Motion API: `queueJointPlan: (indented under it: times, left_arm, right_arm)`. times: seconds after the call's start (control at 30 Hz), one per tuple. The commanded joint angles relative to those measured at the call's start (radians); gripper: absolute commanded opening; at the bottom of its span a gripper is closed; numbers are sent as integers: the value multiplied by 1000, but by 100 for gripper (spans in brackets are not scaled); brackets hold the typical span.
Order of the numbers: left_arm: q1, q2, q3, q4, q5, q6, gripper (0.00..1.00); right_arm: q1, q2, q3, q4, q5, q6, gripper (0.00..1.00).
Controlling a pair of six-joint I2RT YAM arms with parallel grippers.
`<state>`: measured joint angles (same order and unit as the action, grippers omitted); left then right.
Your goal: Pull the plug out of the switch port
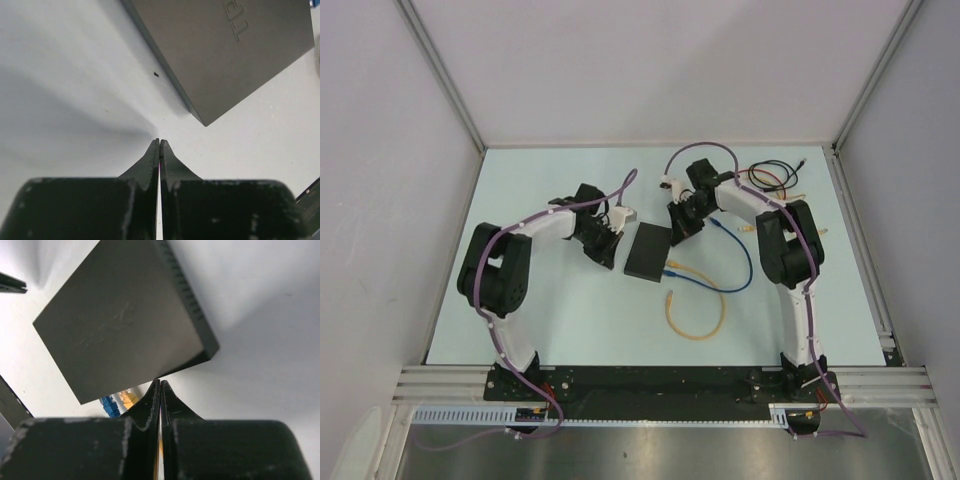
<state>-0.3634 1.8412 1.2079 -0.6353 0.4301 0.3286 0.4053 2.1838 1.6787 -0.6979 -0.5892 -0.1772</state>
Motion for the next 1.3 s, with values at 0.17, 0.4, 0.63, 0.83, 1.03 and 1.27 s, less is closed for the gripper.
queueJointPlan:
  times: [0.17, 0.4, 0.63, 0.83, 1.03, 1.27]
  left_arm:
    - [6, 9, -22, 78, 88, 35, 1]
    - [7, -62, -41, 83, 64, 18, 2]
    - [15, -164, 10, 68, 179, -89, 2]
    - [15, -137, -4, 22, 191, -42, 0]
    - [7, -157, -71, -76, 282, 191, 0]
    - [6, -19, 48, -204, 291, 277, 0]
  right_arm:
    - [36, 90, 117, -41, 54, -94, 0]
    - [81, 163, 272, 4, 43, -50, 0]
    - [64, 136, 283, -9, 58, -77, 8]
    - [-6, 73, 237, -23, -18, -53, 38]
    - [-26, 31, 184, -18, -9, -61, 44]
    - [-25, 27, 173, -9, 2, -58, 45]
